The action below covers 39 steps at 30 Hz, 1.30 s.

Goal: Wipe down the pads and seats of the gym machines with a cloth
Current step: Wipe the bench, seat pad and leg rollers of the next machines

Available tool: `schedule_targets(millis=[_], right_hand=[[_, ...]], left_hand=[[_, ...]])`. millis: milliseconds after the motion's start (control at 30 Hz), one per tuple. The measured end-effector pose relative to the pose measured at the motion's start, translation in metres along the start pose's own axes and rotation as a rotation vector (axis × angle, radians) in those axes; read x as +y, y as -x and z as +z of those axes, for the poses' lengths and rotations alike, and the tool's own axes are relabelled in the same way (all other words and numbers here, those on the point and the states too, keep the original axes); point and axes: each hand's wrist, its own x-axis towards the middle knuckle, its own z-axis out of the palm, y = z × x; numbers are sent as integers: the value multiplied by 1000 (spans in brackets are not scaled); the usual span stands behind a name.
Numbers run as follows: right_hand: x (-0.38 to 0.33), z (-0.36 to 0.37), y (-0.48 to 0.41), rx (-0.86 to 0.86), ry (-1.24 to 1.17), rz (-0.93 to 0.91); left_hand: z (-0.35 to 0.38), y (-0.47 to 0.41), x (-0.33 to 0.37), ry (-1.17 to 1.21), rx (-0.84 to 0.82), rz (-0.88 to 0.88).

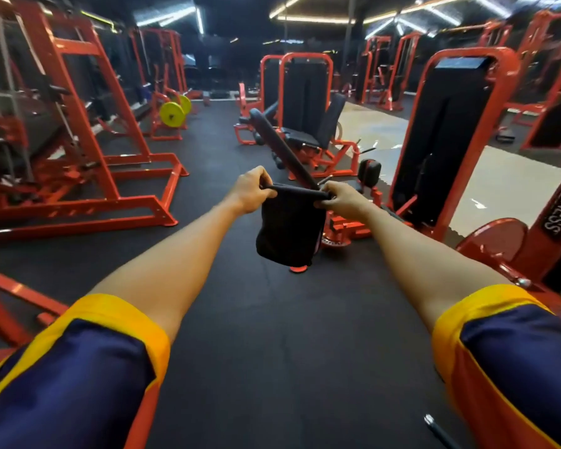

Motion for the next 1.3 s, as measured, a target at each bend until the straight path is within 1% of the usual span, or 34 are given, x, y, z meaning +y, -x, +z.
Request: schedule_targets(millis=[100, 267, 367, 500, 600, 767, 933, 967, 1067, 1167, 1300], right_hand=[[21, -6, -41, 17, 31, 47], [54, -12, -106, 50, 42, 104], [83, -5, -147, 83, 46, 158], [106, 11, -210, 116, 38, 208], [115, 27, -259, 141, 59, 242], [133, 36, -328, 174, 32, 288], [171, 35, -403, 217, 2, 306], [190, 35, -425, 215, -1, 310], [225, 31, -467, 216, 72, 331], [251, 31, -534, 244, 71, 308], [289, 29, -620, 215, -6, 295]], left_hand=[[20, -57, -18, 24, -39, 18], [50, -143, -46, 129, -102, 78], [68, -190, -67, 161, -145, 105], [86, -262, -112, 170, -201, 156], [97, -315, -148, 172, -234, 155], [111, -398, -178, 163, -274, 141], [141, -479, -199, 203, -268, 129], [154, -501, -202, 213, -265, 119], [182, -544, -206, 223, -268, 112], [200, -600, -214, 238, -212, 62], [215, -678, -220, 206, -138, -14]])
